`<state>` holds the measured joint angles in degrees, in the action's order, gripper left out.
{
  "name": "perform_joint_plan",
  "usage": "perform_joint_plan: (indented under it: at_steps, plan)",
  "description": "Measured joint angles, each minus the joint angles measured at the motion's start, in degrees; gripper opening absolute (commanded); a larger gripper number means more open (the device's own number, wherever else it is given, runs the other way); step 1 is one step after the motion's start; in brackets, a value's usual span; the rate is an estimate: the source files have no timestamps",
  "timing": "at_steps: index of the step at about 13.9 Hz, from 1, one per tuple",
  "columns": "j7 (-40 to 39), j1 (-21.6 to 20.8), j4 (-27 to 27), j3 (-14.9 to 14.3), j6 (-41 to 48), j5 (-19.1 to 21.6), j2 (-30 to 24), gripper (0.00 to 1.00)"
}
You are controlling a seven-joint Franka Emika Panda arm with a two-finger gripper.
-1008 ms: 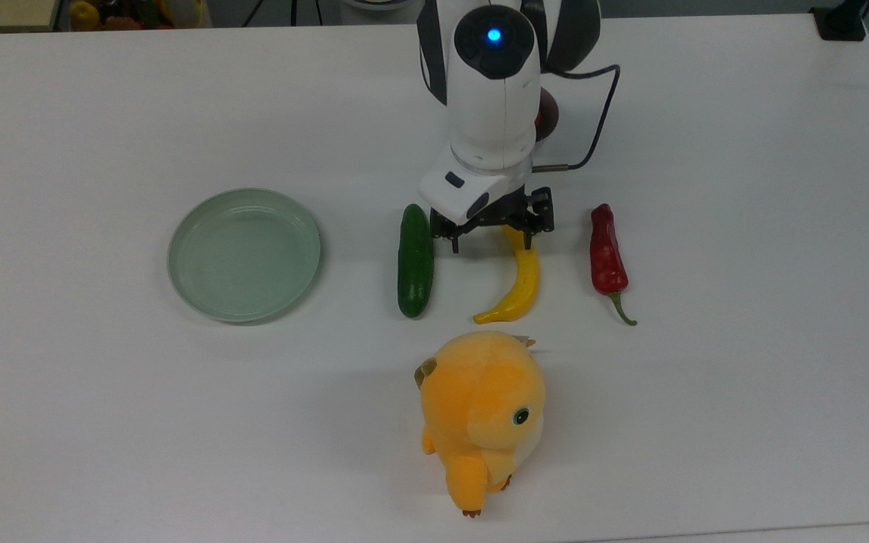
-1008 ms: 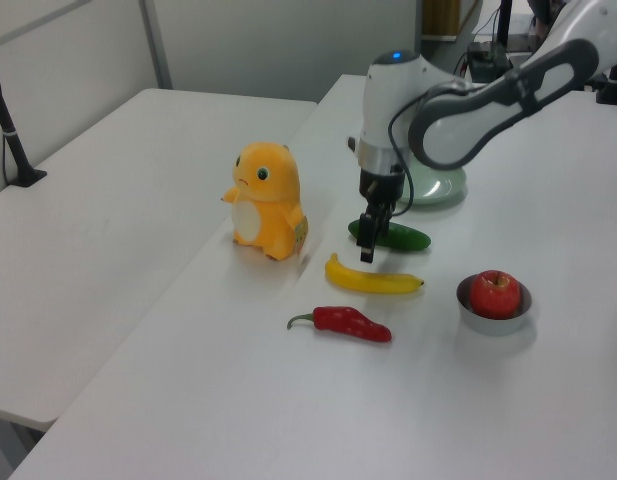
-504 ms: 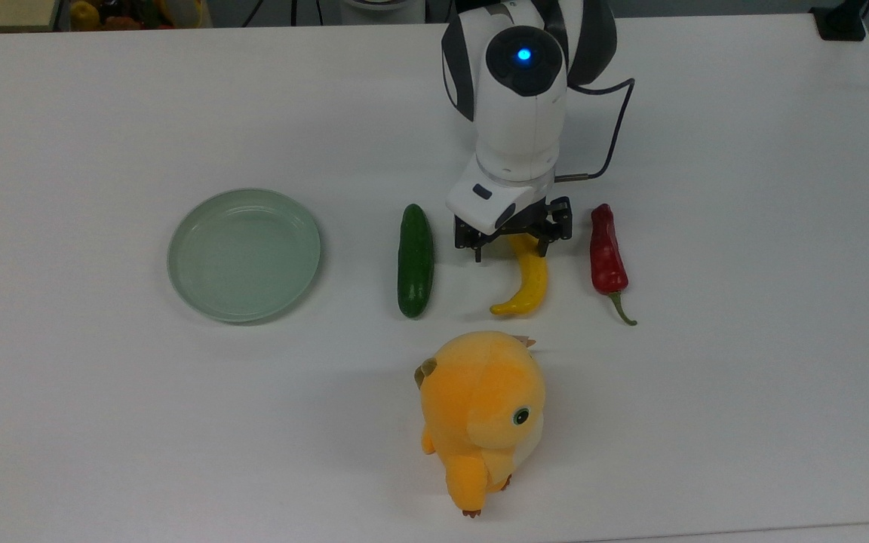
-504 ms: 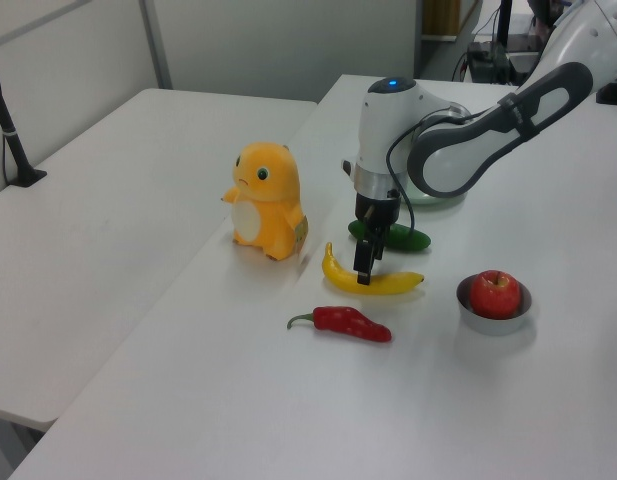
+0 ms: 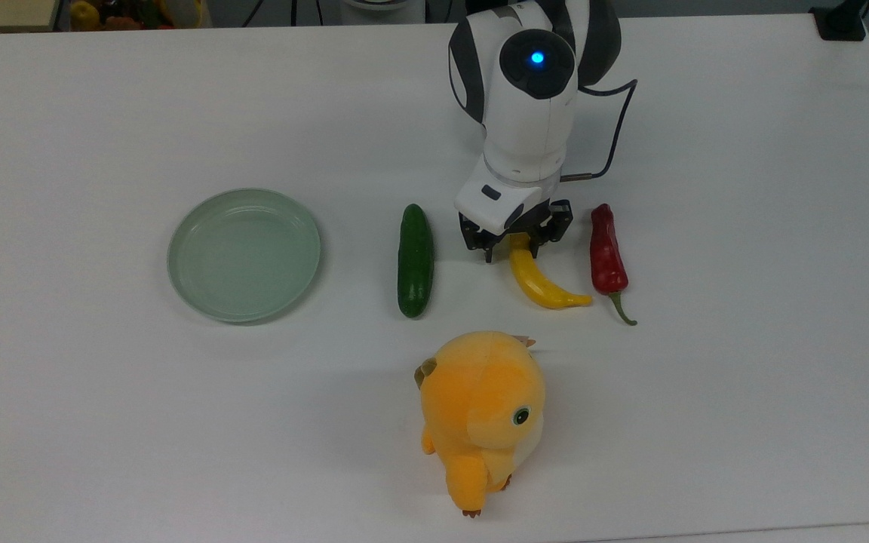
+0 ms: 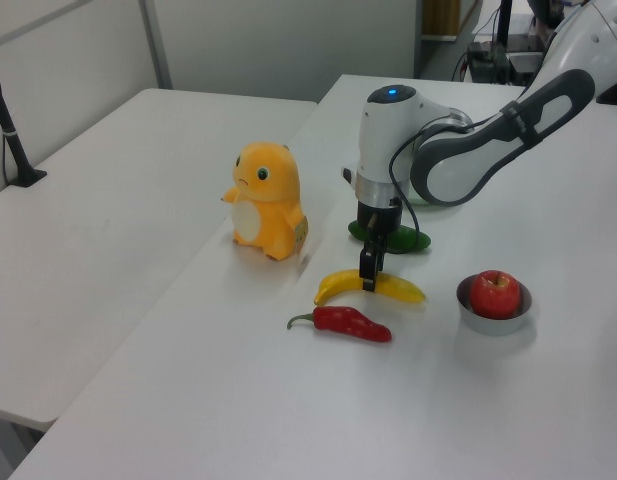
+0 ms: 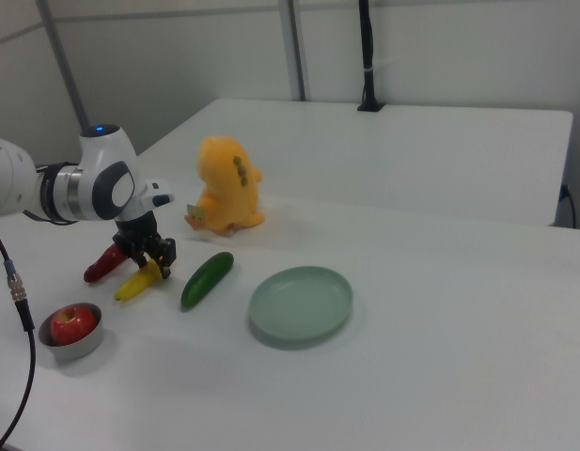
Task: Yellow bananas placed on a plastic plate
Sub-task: 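Close the gripper on the yellow banana's stem end, then lift the banana and carry it over the green plate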
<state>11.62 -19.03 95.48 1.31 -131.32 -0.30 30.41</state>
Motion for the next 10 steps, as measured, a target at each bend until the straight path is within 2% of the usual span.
perform_joint_plan:
  at_steps: [2,7,10]
  plan:
    - [0.0,-0.22,0.07,0.07,0.0,-0.31,0.05,0.05]
    - [0.0,-0.34,-0.16,0.01,0.24,-1.87,-0.44,0.07]
    - [0.0,0.44,-0.91,-0.14,4.38,-2.05,-3.14,0.07]
